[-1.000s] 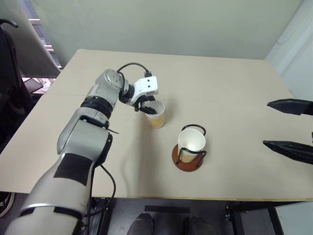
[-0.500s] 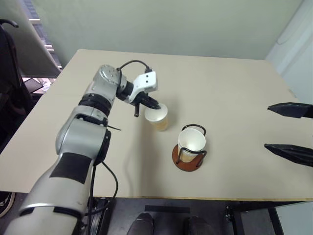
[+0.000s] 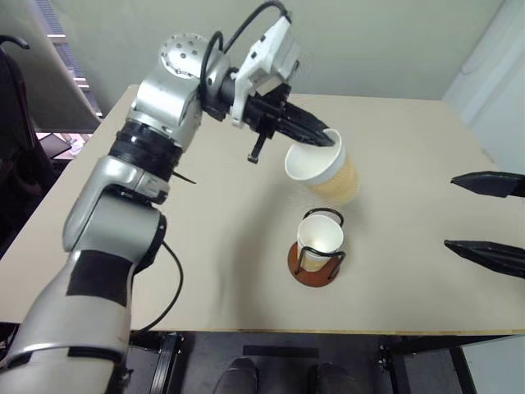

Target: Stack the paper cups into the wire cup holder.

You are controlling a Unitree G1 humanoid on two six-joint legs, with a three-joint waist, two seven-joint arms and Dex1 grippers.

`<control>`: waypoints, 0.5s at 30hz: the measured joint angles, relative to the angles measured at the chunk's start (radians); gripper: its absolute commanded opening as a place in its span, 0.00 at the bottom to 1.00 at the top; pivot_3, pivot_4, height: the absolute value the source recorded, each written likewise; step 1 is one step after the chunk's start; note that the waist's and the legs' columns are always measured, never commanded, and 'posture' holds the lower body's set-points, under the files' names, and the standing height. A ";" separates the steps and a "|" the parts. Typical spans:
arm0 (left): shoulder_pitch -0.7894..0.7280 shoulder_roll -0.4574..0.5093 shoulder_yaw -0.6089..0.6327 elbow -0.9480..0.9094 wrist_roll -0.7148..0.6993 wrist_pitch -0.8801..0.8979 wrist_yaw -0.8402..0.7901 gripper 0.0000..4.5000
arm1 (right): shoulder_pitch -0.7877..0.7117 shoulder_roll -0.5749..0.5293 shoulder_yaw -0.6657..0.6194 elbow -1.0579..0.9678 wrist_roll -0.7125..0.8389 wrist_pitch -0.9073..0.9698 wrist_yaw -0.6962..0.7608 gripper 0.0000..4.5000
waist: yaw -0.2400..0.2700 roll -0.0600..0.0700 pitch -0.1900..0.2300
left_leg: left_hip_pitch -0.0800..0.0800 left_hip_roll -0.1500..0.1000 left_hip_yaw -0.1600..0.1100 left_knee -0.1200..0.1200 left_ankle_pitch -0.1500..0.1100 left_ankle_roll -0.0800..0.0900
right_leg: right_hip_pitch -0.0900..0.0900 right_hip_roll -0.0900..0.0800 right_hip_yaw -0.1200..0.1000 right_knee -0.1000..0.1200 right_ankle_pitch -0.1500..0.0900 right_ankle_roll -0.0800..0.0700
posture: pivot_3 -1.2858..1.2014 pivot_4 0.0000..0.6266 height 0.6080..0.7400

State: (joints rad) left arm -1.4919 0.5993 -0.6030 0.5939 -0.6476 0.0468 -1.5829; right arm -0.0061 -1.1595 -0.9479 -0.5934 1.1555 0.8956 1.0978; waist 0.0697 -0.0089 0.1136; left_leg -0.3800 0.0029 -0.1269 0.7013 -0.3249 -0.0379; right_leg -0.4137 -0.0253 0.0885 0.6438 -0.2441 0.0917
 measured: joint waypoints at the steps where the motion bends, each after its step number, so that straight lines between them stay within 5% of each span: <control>1: 0.006 0.003 -0.029 -0.007 -0.009 -0.002 0.000 0.01 | 0.002 0.001 -0.004 -0.003 0.000 0.000 0.000 1.00 | 0.001 0.000 0.000 | 0.000 0.000 -0.002 0.000 0.000 0.000 | 0.000 -0.001 0.000 0.000 0.000 0.000 | 0.52 0.24 1.00; 8: 0.009 0.006 -0.171 -0.003 -0.022 -0.052 0.000 0.01 | 0.029 0.009 -0.030 -0.022 0.001 0.007 -0.010 1.00 | 0.000 0.000 0.000 | 0.000 0.000 -0.003 0.000 0.000 0.001 | 0.000 -0.002 0.000 0.000 0.000 0.000 | 0.52 0.24 1.00; 15: 0.010 -0.038 -0.184 0.039 0.025 -0.094 0.000 0.01 | 0.055 0.009 -0.061 -0.041 0.000 0.010 -0.017 1.00 | 0.000 0.000 0.000 | -0.001 -0.001 -0.003 0.000 -0.001 0.001 | 0.001 -0.003 -0.001 -0.001 0.000 0.000 | 0.52 0.24 1.00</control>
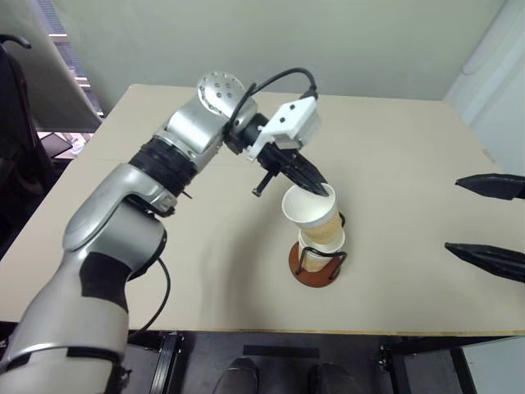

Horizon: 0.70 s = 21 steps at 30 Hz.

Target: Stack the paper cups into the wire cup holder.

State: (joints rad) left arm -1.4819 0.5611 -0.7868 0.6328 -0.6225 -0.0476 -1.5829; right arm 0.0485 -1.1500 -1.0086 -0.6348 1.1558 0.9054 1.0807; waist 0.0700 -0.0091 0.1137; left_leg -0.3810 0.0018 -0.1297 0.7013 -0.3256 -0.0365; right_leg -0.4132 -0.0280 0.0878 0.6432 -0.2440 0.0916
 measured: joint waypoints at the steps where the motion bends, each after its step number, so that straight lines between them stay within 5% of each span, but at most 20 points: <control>1: 0.002 -0.001 -0.002 0.000 0.004 -0.007 0.000 0.01 | 0.002 0.000 0.000 0.000 0.000 0.000 0.000 1.00 | 0.000 0.000 0.000 | 0.000 0.000 0.000 0.000 0.000 0.000 | 0.000 0.000 0.000 0.000 0.000 0.000 | 0.52 0.24 1.00; 5: 0.017 -0.001 -0.014 -0.003 0.023 -0.017 0.000 0.01 | 0.002 0.000 -0.002 0.000 0.000 0.000 0.000 1.00 | 0.000 0.000 0.000 | 0.000 0.000 0.000 0.000 0.000 0.000 | 0.000 0.000 0.000 0.000 0.000 0.000 | 0.52 0.24 1.00; 8: 0.022 -0.003 -0.016 -0.006 0.035 -0.015 0.000 0.13 | 0.002 0.000 -0.002 0.000 0.000 0.000 -0.001 1.00 | 0.000 0.000 0.000 | 0.000 0.000 0.000 0.000 0.000 0.000 | 0.000 0.000 0.000 0.000 0.000 0.000 | 0.52 0.24 1.00; 19: 0.038 -0.061 0.040 0.012 0.102 -0.014 0.000 0.99 | -0.006 0.000 0.017 0.002 -0.004 -0.017 -0.006 1.00 | 0.000 0.000 0.000 | 0.000 -0.001 0.002 0.000 0.000 0.000 | 0.000 0.000 0.000 0.000 0.000 0.000 | 0.52 0.24 1.00; 21: 0.042 -0.079 0.082 0.033 0.132 -0.015 0.000 0.99 | -0.024 -0.001 0.043 0.006 -0.009 -0.030 -0.006 1.00 | 0.000 0.000 0.000 | 0.000 -0.001 0.002 0.000 0.000 0.000 | 0.000 0.000 0.000 0.000 0.000 0.000 | 0.52 0.24 1.00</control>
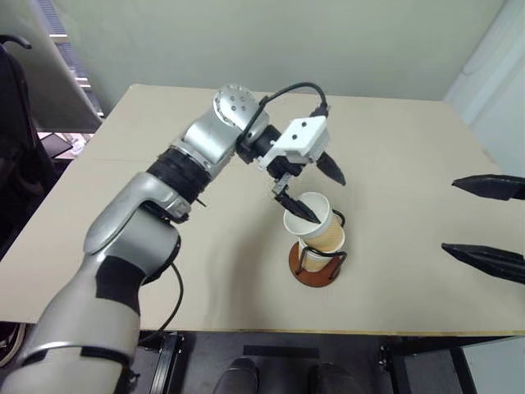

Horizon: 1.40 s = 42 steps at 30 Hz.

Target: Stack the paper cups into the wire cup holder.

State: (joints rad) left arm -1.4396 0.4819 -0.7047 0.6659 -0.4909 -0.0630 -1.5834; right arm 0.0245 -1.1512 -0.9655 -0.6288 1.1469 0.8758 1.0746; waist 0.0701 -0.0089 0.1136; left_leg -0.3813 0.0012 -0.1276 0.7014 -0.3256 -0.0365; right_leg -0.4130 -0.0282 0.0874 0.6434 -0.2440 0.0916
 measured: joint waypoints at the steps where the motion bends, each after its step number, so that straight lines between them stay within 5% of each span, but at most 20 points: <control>1: 0.003 -0.005 0.014 0.003 0.014 0.000 0.000 0.99 | -0.003 -0.001 0.011 0.002 -0.003 -0.005 0.000 1.00 | 0.000 0.000 0.000 | 0.000 0.000 0.000 0.000 0.000 0.000 | 0.000 0.000 0.000 0.000 0.000 0.000 | 0.52 0.24 1.00; 19: 0.024 -0.158 0.303 0.067 0.198 0.007 0.015 0.99 | -0.055 -0.012 0.086 0.037 -0.035 -0.029 0.007 1.00 | 0.002 0.000 0.000 | 0.000 0.000 0.003 0.000 0.000 0.000 | 0.000 0.000 0.000 -0.001 0.001 0.001 | 0.52 0.24 1.00; 26: 0.099 0.083 0.417 0.037 0.241 0.072 0.006 0.99 | -0.090 -0.051 0.226 0.126 -0.128 -0.093 0.075 1.00 | -0.011 0.003 -0.002 | 0.003 0.001 0.000 -0.001 0.000 0.000 | 0.000 0.001 0.001 -0.001 0.001 0.001 | 0.52 0.24 1.00; 30: 0.294 0.272 0.487 -0.105 0.221 0.184 0.002 0.99 | -0.126 -0.060 0.396 0.225 -0.252 -0.167 0.102 1.00 | -0.015 0.003 -0.002 | 0.003 0.002 -0.004 -0.002 0.000 0.000 | -0.002 0.002 0.001 0.000 0.001 0.001 | 0.52 0.24 1.00; 35: 0.639 0.489 0.716 -0.370 0.102 0.405 0.063 0.99 | -0.217 -0.047 0.553 0.359 -0.360 -0.256 0.149 1.00 | -0.017 0.003 -0.002 | 0.002 0.003 -0.005 -0.003 0.001 -0.001 | -0.004 0.002 0.000 0.000 0.001 0.000 | 0.52 0.24 1.00; 42: 1.048 0.554 0.990 -0.635 -0.025 0.606 0.202 0.99 | -0.258 -0.032 0.606 0.435 -0.410 -0.291 0.202 1.00 | -0.009 0.003 -0.002 | 0.009 0.004 -0.006 -0.003 0.001 -0.001 | 0.003 0.001 0.000 0.002 -0.001 -0.007 | 0.52 0.24 1.00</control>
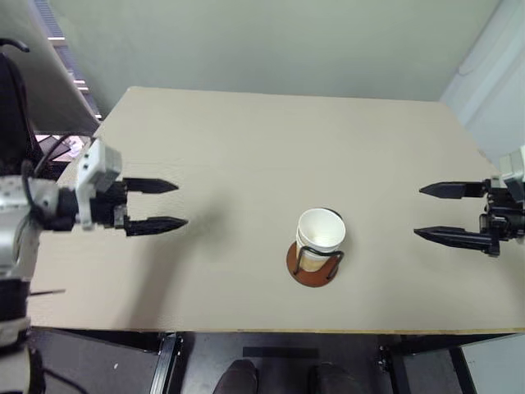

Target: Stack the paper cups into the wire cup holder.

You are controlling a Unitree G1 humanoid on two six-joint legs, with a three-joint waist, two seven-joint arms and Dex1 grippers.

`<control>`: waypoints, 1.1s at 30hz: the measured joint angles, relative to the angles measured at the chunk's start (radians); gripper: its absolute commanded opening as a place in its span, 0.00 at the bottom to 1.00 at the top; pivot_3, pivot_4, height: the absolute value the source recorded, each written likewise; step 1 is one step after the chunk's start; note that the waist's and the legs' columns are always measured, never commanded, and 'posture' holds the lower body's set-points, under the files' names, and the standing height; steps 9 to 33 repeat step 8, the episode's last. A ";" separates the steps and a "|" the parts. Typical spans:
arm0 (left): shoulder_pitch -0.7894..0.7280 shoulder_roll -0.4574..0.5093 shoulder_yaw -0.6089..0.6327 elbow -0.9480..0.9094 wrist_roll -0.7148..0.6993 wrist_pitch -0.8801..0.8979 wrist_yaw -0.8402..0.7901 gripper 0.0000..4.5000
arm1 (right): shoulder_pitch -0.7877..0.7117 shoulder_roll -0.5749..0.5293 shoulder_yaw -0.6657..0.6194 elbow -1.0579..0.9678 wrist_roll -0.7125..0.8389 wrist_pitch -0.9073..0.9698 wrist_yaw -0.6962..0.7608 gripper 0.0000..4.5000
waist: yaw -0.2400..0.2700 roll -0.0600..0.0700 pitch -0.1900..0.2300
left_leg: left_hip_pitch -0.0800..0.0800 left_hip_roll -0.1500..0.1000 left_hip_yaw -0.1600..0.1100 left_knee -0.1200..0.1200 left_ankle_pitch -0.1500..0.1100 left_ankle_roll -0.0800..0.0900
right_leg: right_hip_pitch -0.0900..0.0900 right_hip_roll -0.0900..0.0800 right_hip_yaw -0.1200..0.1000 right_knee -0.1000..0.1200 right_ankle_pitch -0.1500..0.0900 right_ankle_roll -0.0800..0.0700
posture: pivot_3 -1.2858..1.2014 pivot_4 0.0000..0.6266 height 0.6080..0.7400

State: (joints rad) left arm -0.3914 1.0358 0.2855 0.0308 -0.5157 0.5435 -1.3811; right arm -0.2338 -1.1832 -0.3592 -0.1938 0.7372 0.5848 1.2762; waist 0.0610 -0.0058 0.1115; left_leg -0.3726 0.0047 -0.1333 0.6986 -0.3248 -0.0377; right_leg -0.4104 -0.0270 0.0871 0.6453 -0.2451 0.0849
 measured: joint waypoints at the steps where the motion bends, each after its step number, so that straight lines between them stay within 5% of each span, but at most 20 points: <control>1: 0.031 0.000 0.019 -0.015 -0.006 0.014 0.017 0.99 | 0.000 0.001 0.001 0.008 -0.007 -0.002 0.003 1.00 | -0.001 0.000 0.000 | 0.002 0.000 0.001 0.000 0.000 0.000 | 0.002 0.000 0.000 0.001 -0.001 -0.001 | 0.52 0.24 1.00; 8: 0.156 -0.014 0.149 -0.074 -0.058 0.065 0.126 0.99 | 0.013 0.031 -0.001 0.036 -0.028 0.010 -0.016 1.00 | -0.009 0.000 0.000 | 0.008 0.002 0.003 -0.004 0.000 -0.001 | 0.004 0.001 0.000 0.002 -0.002 -0.008 | 0.52 0.24 1.00; 33: 0.156 -0.014 0.149 -0.074 -0.058 0.065 0.126 0.99 | 0.013 0.031 -0.001 0.036 -0.028 0.010 -0.016 1.00 | -0.009 0.000 0.000 | 0.008 0.002 0.003 -0.004 0.000 -0.001 | 0.004 0.001 0.000 0.002 -0.002 -0.008 | 0.52 0.24 1.00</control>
